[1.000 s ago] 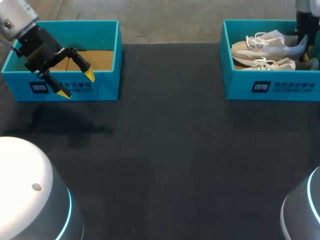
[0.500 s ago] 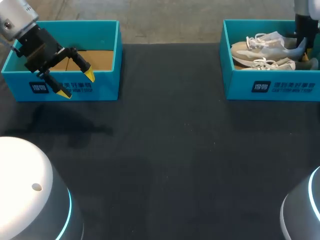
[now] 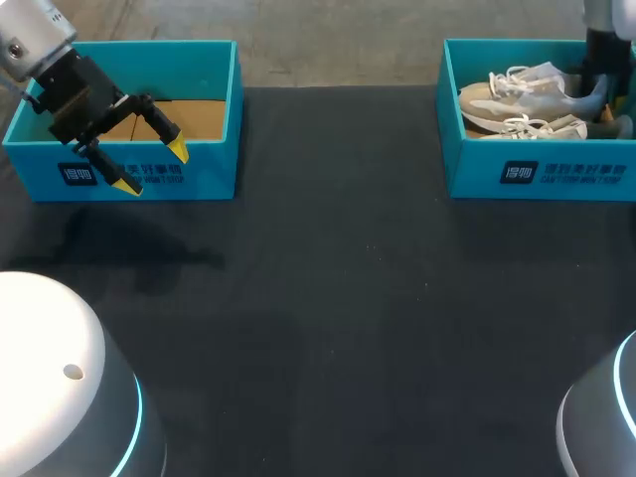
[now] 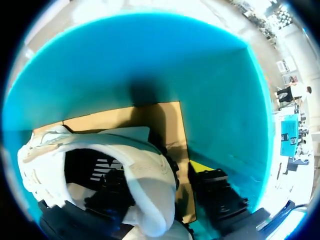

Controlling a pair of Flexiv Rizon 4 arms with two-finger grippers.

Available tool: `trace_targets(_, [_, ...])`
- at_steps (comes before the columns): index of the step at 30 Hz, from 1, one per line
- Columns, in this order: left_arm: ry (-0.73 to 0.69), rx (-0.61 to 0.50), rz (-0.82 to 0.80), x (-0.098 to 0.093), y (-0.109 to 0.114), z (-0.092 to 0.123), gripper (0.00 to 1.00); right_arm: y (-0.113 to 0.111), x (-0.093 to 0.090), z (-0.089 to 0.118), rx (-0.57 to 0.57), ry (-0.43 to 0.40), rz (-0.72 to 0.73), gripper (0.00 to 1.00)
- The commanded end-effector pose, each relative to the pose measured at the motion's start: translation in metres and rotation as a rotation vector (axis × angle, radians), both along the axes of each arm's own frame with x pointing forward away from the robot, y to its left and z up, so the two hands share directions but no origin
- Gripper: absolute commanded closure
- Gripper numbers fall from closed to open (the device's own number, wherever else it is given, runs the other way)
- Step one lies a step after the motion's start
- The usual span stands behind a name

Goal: Take the shoe out of the shoebox, open the shoe tongue, remove and reinsert the insole, then place the shoe into the shoebox

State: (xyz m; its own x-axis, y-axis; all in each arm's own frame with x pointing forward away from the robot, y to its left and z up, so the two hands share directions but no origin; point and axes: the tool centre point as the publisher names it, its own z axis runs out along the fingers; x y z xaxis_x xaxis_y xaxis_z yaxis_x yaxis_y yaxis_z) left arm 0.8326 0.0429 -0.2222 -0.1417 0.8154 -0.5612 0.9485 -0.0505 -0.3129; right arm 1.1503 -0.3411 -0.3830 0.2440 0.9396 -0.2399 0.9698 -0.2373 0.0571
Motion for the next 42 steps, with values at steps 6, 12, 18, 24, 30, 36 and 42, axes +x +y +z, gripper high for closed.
trace_targets(6, [-0.002, 0.003, 0.000, -0.001, 0.000, 0.000, 0.00, 0.010, -0.011, 0.032, -0.014, -0.014, -0.022, 0.00])
trace_targets(12, [-0.002, 0.003, 0.000, -0.001, 0.000, 0.000, 0.00, 0.023, -0.020, 0.067, -0.022, -0.027, -0.036, 0.00])
trace_targets(18, [-0.002, 0.003, 0.000, -0.001, 0.000, 0.000, 0.00, 0.035, -0.031, 0.104, -0.021, -0.042, -0.049, 0.00])
trace_targets(24, [-0.002, 0.003, 0.000, -0.001, 0.000, 0.000, 0.00, 0.054, -0.045, 0.133, 0.002, -0.056, -0.050, 0.00])
trace_targets(30, [-0.002, 0.003, 0.000, -0.001, 0.000, 0.000, 0.00, 0.072, -0.058, 0.159, 0.017, -0.076, -0.053, 0.00])
trace_targets(36, [-0.002, 0.003, 0.000, -0.001, 0.000, 0.000, 0.00, 0.092, -0.082, 0.176, 0.027, -0.078, -0.071, 0.00])
trace_targets(42, [-0.002, 0.003, 0.000, -0.001, 0.000, 0.000, 0.00, 0.110, -0.114, 0.189, 0.047, -0.066, -0.082, 0.00])
